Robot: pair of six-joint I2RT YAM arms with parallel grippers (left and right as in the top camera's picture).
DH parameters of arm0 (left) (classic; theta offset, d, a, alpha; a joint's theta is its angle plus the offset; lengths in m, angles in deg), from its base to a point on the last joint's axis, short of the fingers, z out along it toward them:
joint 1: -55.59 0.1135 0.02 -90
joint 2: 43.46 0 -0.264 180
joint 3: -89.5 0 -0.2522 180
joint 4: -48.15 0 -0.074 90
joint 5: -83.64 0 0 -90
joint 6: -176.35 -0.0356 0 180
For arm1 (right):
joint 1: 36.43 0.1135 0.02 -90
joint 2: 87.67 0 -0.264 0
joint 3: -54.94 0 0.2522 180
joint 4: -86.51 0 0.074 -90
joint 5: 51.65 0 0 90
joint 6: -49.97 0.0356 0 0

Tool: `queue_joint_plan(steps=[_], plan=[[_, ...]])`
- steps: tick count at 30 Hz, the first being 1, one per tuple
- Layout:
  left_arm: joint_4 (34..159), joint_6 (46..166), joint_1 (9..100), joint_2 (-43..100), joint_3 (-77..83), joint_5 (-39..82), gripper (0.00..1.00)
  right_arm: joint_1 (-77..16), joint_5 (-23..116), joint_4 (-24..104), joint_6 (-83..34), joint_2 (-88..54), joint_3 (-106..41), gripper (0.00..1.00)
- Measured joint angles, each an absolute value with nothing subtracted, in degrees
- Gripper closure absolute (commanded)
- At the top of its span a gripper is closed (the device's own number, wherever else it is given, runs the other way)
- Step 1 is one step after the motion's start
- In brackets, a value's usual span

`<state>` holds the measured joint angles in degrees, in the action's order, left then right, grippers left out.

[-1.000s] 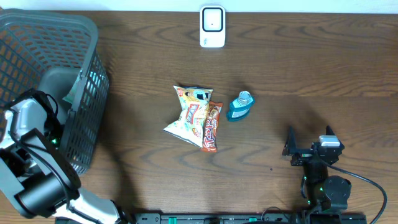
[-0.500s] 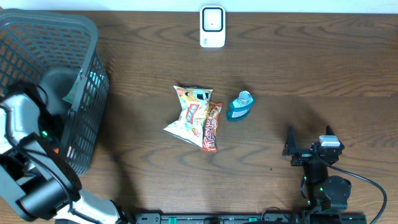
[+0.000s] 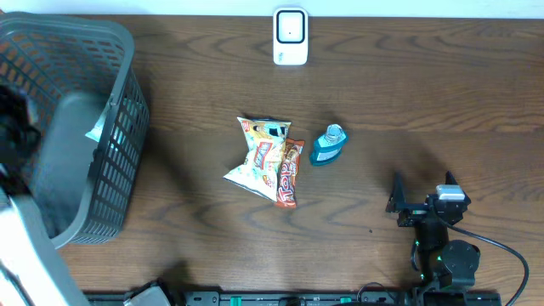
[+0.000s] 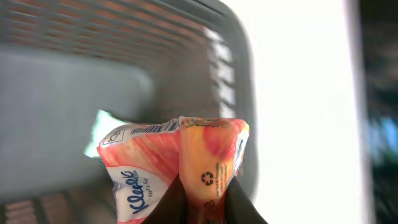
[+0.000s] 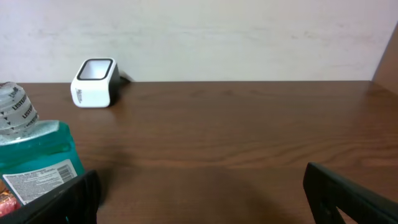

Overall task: Scan the item barcode
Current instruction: 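Carry the tissue pack to the table and release it beside the bottle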

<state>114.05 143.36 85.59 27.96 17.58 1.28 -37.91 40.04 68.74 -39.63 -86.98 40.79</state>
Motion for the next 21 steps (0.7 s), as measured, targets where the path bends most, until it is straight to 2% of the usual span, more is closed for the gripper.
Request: queue_joint_plan(steps=[4, 8, 15, 21], plan=[[114.2, 138.0, 76.7, 22.3, 17.6, 2.6, 0.93, -37.9, 40.0, 68.7, -39.6, -87.0, 40.8, 0.01], [114.3, 129.4, 64.1, 21.1, 17.6, 3.0, 0.93, -37.9, 40.0, 68.7, -39.6, -87.0, 40.8, 0.01], [112.7, 115.8, 41.3, 24.8, 17.6, 3.6, 0.93, -37.9, 40.0, 68.7, -39.6, -87.0, 40.8, 0.01], [111.7, 107.7, 27.2, 31.0, 17.6, 3.9, 0.93, -37.9, 40.0, 68.7, -39.6, -87.0, 40.8, 0.01]])
